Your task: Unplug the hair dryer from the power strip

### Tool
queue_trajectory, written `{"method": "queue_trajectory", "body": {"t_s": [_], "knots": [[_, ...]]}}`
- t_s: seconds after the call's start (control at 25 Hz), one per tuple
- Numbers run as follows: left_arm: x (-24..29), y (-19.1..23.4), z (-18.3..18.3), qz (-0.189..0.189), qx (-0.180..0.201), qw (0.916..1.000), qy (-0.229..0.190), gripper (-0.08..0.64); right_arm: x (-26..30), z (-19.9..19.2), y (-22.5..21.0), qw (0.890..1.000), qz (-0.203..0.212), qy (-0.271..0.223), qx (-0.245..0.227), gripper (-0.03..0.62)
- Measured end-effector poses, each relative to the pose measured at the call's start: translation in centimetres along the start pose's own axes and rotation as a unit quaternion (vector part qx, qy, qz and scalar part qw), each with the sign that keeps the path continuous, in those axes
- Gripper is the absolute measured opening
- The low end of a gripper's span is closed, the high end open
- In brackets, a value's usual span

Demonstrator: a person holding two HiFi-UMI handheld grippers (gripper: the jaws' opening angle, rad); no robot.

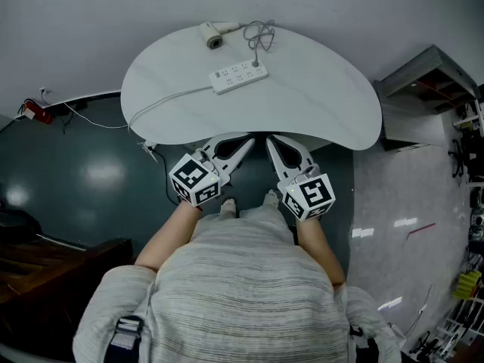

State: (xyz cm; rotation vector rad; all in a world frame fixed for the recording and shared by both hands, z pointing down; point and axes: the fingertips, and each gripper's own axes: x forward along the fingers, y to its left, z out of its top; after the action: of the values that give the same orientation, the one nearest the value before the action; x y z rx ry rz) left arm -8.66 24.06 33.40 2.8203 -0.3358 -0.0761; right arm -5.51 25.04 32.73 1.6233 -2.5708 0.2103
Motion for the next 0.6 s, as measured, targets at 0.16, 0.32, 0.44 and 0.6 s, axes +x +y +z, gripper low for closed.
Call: {"method": "queue_trajectory", "body": {"t_s": [0.16, 0.32, 0.44, 0.6], "knots": [[-0.1, 0.4, 0.0, -0.003, 0.001, 1.0000, 0.002, 0.008, 0.5, -0.1, 0.1, 1.000, -0.001, 0.002, -0.001, 0.025], [-0.3, 0.8, -0.1, -0.002, -0.004, 1.0000, 0.001, 0.008, 0.8, -0.1, 0.2, 1.000, -0.002, 0.005, -0.004, 0.025], [-0.4, 1.1, 0.0, -0.002, -0.005, 1.0000, 0.000, 0.008, 1.3, 0.0, 0.2, 1.000, -0.001, 0.007, -0.006, 0.025], [-0.7, 1.7, 0.2, 0.000, -0.006, 1.0000, -0.002, 0.008, 2.0, 0.1, 0.5, 1.000, 0.003, 0.009, -0.010, 0.025]]}}
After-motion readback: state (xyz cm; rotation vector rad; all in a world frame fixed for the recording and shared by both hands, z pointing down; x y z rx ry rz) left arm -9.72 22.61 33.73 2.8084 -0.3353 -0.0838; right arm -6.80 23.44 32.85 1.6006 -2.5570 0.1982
